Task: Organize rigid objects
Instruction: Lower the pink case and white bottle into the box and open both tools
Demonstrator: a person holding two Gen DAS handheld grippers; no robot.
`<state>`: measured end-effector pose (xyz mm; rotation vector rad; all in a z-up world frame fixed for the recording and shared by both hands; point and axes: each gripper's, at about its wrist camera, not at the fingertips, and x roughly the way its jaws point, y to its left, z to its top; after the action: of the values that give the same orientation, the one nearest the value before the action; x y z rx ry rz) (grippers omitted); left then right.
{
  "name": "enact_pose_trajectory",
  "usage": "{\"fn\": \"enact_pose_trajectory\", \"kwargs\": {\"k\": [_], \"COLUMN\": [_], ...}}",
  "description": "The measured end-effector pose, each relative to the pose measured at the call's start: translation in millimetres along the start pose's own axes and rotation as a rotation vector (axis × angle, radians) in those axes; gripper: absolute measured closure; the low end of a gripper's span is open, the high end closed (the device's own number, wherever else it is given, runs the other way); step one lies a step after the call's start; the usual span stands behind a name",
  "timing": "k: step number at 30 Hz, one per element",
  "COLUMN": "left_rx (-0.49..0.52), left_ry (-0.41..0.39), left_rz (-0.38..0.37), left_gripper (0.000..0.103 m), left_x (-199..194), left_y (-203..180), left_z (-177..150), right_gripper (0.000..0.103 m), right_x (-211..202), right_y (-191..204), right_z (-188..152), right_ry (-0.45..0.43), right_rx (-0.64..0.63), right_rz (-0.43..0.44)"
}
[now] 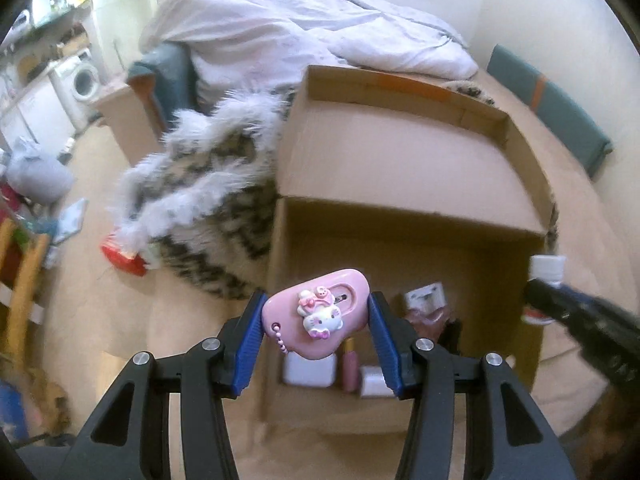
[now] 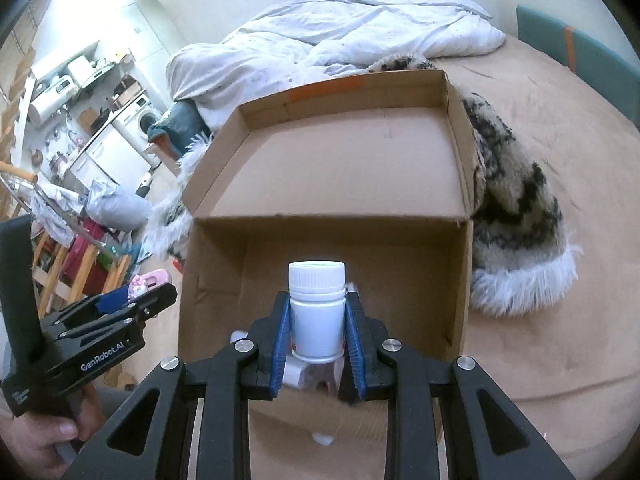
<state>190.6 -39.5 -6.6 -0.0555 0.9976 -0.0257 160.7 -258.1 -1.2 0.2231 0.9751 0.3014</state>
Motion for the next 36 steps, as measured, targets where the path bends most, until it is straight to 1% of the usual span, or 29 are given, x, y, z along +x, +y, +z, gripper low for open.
{"fn": "enact_pose_trajectory", "kwargs": {"k": [5,8,11,16,21,25,29,36], "left_rx": [0.025,0.033,0.074,0.071,0.092,0.093,0.074,0.07], "left_ry": [0.014,0.033,0.051,0.059,0.074,0.074,0.084,0.071], "left_rz": [0.008,-0.014,-0.037,-0.038,-0.051,-0.044,-0.052,-0.031], "left_gripper": [0.056,0.056,0.056,0.056,0.056,0.056,0.056,0.056], "left_x": [27,45,57,67,74,75,77,77], "left_y": [-7,-8,-14,-17,-19,-19,-16,-14], "left_z": [-2,-9,-16,-21,-28,-30,-31,-30], "right_gripper": [0.075,0.075,0.075,0.075,0.075,0.075,0.075,0.075], "right_x": [28,44,54,72,83,92,96,102], "right_y": [-14,-21,-24,-26,-20,-23,-23,-22], "right_z": [-5,-13,-21,-25,-21,-19,-20,-19], "right_ry": [0.033,0.067,0.089,0.131,0.144,0.164,0.174,0.184], "right_rx": [0.031,0.044,0.042,0.041,0.026,0.033,0.038,0.036], "right_rz": [0.001,-0.007,-0.015,-0.034,-0.051,-0.056,-0.067,-0.08]}}
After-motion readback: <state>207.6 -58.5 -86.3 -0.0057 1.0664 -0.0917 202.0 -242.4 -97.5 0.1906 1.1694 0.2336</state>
